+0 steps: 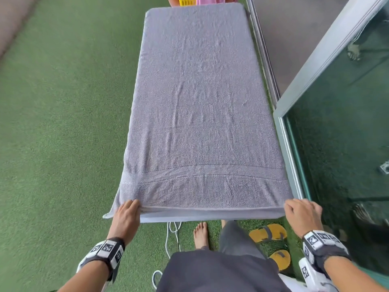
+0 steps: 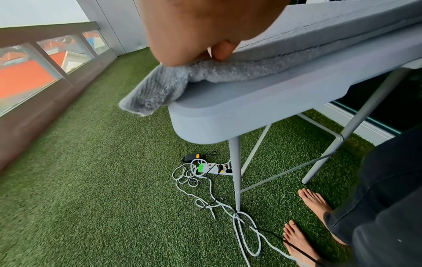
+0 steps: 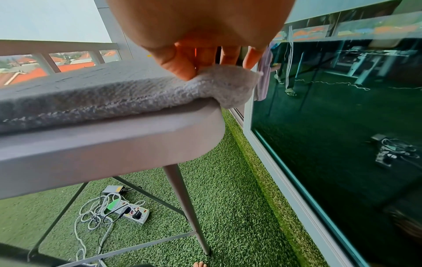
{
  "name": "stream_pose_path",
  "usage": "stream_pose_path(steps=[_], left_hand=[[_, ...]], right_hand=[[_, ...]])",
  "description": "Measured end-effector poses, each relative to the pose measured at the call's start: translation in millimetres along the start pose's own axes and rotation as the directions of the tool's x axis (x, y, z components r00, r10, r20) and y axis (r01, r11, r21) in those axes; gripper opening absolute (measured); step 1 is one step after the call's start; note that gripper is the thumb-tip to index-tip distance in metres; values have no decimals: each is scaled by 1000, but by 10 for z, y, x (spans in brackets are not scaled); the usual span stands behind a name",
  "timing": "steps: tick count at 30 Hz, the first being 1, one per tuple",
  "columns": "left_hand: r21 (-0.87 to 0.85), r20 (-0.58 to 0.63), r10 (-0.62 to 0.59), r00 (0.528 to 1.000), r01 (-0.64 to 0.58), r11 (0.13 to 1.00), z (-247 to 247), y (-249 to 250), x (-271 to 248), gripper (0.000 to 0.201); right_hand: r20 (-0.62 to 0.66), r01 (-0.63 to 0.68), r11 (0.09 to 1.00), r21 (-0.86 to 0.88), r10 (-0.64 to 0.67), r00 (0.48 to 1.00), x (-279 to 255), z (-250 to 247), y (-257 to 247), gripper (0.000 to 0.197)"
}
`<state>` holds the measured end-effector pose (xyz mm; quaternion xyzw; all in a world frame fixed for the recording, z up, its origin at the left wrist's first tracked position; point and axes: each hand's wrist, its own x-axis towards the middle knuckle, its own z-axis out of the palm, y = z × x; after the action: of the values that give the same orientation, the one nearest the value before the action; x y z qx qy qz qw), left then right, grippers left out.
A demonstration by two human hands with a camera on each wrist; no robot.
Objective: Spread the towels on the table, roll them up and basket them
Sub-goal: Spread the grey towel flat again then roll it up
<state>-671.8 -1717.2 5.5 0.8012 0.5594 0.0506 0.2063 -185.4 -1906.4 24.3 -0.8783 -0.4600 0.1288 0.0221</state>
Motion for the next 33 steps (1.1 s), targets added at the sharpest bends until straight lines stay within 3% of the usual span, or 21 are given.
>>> stream_pose_path(steps=[4, 7, 9, 11, 13, 16, 25, 28, 31, 33], left_hand=[[135, 61, -128, 990, 119, 984, -13, 66, 120, 17], [131, -49, -218, 975, 223, 966, -72, 161, 66, 26], [95, -90, -158, 983, 167, 981, -44, 172, -9, 21], [58, -63, -65, 996, 68, 996, 33, 113, -79, 28], [22, -54, -23, 998, 24, 999, 60, 57, -106, 34], [23, -92, 7, 996, -5, 1000, 35, 72, -76, 35], [-17, -172, -37, 984, 34, 999, -39, 94, 82, 13], [27, -145, -23, 989, 28, 999, -63, 80, 92, 26], [73, -86, -66, 994, 72, 995, -66, 86, 169, 19], [84, -64, -101, 993, 106, 991, -56, 103, 266, 14]], right_hand=[[-9, -63, 998, -25, 63, 998, 106, -2, -50, 14], [-44, -75, 996, -48, 73, 996, 82, 14, -101, 25], [-2, 32, 999, 2, -32, 999, 29, 69, -177, 25], [78, 137, 990, 35, -140, 987, -40, 166, -196, 29], [126, 113, 990, 79, -122, 985, -71, 228, -165, 30], [80, 86, 992, 88, -93, 992, -45, 230, -122, 31], [-101, 127, 972, 197, -109, 989, 106, 166, -158, 24], [-88, 122, 989, 84, -114, 990, 104, 148, -109, 22], [-51, 105, 994, 29, -104, 993, 148, 138, -113, 36], [-30, 100, 995, 6, -100, 995, 209, 128, -164, 30]])
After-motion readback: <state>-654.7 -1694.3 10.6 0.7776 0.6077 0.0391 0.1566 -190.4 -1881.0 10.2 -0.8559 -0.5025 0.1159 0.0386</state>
